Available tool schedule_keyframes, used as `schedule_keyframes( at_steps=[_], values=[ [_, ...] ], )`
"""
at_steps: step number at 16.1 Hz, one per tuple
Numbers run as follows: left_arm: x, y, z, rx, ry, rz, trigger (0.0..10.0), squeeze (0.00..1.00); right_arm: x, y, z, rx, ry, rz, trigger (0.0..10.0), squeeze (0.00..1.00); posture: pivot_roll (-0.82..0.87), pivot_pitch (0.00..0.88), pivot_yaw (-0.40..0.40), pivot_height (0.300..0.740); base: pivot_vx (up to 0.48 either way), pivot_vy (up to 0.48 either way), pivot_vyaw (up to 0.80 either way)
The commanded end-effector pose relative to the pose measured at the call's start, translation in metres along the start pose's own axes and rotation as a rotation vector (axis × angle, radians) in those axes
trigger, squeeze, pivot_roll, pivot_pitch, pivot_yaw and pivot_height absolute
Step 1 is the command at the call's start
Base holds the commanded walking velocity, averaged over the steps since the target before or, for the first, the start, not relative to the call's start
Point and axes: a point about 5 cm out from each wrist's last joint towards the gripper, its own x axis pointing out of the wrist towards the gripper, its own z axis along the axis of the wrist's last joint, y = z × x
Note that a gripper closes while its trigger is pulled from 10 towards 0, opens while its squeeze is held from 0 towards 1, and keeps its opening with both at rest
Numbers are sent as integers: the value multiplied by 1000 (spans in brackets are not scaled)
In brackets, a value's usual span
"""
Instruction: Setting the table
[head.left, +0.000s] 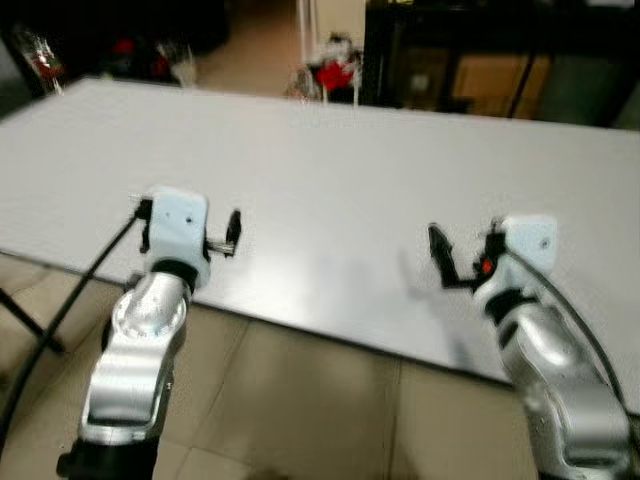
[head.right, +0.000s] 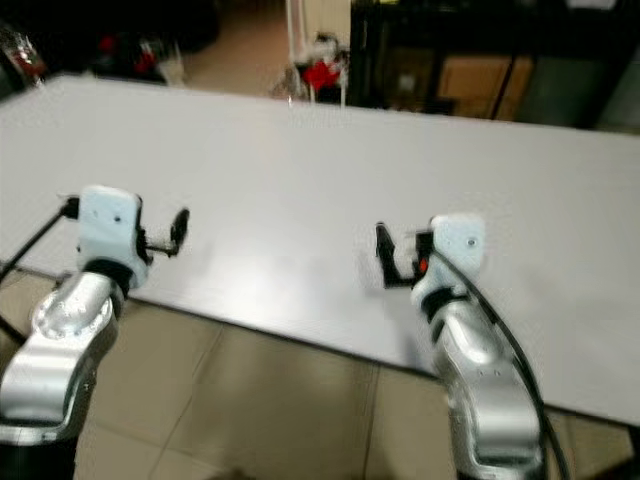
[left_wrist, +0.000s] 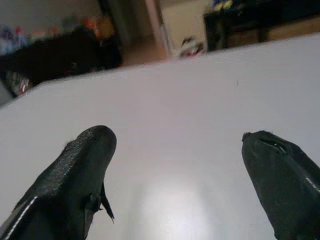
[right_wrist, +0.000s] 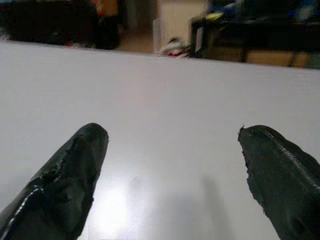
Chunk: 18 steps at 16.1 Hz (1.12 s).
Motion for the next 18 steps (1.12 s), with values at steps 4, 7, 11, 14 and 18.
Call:
schedule_keyframes(
  at_steps=[4, 7, 11, 14, 18],
  values=[
    [-1, 4, -2, -14, 17, 33, 10000, 0, 6, -1, 11, 3, -37, -16, 10000, 0, 31, 0, 47, 740, 0, 316, 152],
    [-2, 5, -3, -14, 22, 35, 10000, 0, 7, -1, 9, 34, -31, -12, 10000, 0, 36, 0, 47, 740, 0, 312, 0],
    [-1, 5, -5, -23, 28, 37, 10000, 0, 8, 3, 6, 5, -21, 15, 10000, 0, 31, 0, 55, 740, 0, 315, 0],
    [-1, 3, -6, -25, 32, 27, 10000, 0, 6, 4, 1, -15, -3, 18, 10000, 0, 25, 0, 60, 740, 0, 315, 267],
    [0, 2, -5, -23, 31, 21, 10000, 0, 6, 5, 0, -17, -3, 20, 10000, 0, 24, 0, 62, 740, 0, 318, 800]
  ],
)
